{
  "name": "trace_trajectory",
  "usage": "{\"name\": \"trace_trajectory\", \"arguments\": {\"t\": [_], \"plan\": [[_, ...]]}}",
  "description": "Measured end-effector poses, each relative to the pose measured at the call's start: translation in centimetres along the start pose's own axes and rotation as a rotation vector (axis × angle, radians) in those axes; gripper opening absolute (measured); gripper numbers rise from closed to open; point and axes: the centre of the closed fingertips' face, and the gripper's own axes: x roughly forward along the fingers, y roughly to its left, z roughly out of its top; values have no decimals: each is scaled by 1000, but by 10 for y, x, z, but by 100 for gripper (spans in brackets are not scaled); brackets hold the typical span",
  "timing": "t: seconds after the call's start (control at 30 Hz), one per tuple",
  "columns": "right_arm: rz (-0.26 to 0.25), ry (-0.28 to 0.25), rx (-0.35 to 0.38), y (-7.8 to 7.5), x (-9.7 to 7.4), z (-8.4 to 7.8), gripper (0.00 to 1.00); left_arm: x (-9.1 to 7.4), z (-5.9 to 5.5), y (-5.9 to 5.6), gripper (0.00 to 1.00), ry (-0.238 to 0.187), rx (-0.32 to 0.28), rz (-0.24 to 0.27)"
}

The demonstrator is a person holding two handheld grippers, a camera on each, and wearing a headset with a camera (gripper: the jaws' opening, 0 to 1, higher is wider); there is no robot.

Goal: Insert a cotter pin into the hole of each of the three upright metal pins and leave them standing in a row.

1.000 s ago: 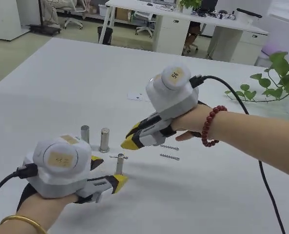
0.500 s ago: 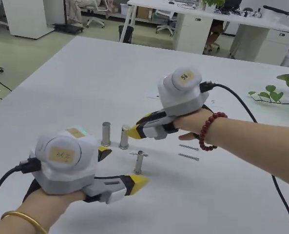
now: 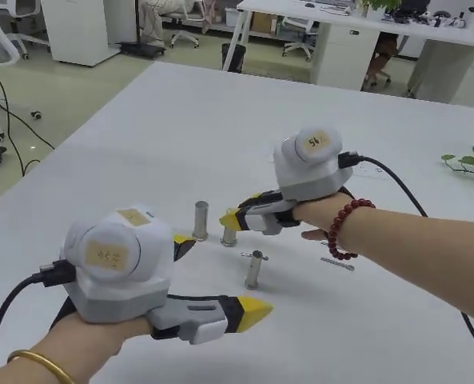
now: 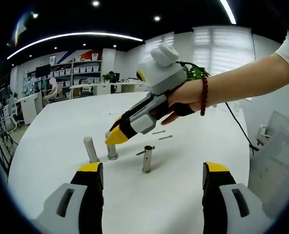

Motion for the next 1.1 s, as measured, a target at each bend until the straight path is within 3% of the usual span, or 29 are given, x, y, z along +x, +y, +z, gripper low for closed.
{"name": "trace_trajectory", "arguments": {"t": [0.43, 0.7, 1.1], "plan": [[-25, 5, 15, -2, 7, 0, 18, -4, 1, -6, 96, -15, -8, -26], [-44, 5, -3, -6, 7, -1, 14, -8, -1, -8, 96, -12, -3, -32], [-113, 2, 20, -17, 1, -3, 13, -13, 1, -10, 97, -15, -2, -26]]}}
